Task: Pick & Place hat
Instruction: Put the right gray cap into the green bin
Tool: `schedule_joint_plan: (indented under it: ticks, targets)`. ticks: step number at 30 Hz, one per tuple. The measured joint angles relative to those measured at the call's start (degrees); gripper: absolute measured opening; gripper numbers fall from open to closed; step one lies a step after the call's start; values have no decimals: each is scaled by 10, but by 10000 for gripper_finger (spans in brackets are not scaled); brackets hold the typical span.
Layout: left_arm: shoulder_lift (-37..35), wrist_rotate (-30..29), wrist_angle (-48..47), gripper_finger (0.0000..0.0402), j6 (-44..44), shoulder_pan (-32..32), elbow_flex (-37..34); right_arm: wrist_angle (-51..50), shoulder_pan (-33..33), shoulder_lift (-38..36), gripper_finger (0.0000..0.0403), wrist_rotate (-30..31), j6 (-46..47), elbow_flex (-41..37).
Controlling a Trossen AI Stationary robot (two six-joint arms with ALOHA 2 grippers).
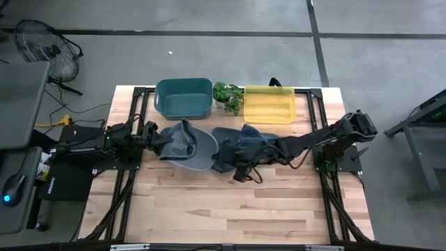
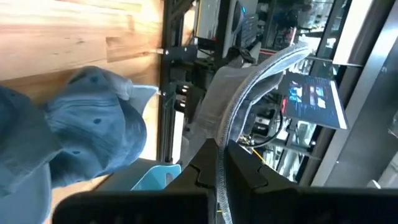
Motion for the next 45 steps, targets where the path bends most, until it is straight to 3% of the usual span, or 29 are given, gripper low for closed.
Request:
schedule_joint_plan:
  ticks: [18, 30, 45]
  targets:
    - [0, 20, -16, 254, 1, 0, 0, 91, -20, 77, 3, -32, 4, 0]
    - [0, 35, -38, 205, 2, 0, 0, 105, -39, 134, 3, -32, 29, 61]
    - [0, 25, -43, 189, 18, 0, 0, 100, -55, 166, 3, -48, 46, 88]
